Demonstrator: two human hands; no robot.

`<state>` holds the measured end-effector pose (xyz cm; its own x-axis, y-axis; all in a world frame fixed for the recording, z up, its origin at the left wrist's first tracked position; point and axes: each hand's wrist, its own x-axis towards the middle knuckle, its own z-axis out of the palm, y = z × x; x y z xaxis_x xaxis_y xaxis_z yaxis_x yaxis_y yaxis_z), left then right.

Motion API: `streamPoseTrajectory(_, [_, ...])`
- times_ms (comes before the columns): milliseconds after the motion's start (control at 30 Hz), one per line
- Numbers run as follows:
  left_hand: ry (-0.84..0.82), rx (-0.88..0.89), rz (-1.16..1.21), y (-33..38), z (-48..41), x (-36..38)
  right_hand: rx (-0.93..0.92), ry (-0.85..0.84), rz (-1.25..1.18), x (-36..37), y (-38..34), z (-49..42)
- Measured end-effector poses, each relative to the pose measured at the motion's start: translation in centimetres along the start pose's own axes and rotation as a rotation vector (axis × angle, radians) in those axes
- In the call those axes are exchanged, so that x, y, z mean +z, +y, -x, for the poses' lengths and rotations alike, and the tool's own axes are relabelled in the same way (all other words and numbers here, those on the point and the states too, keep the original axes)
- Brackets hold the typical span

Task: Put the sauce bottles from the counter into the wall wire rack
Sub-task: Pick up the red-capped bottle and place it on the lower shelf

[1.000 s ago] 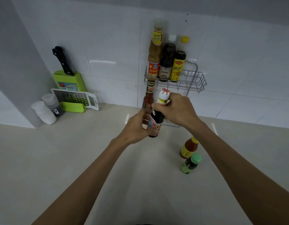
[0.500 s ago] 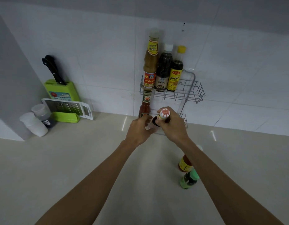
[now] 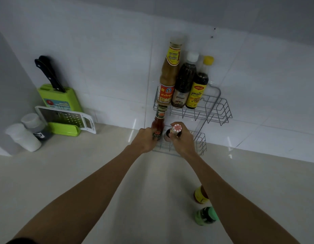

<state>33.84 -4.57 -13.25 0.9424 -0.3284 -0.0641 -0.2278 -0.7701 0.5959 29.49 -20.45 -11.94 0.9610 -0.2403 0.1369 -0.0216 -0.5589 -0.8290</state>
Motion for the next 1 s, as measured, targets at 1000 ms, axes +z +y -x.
streamPoseTrajectory(1000, [-0.035, -0.089, 0.105, 1.8, -0.8, 0.3, 0.261, -0.094, 0.288, 1.0, 0.6, -6.3])
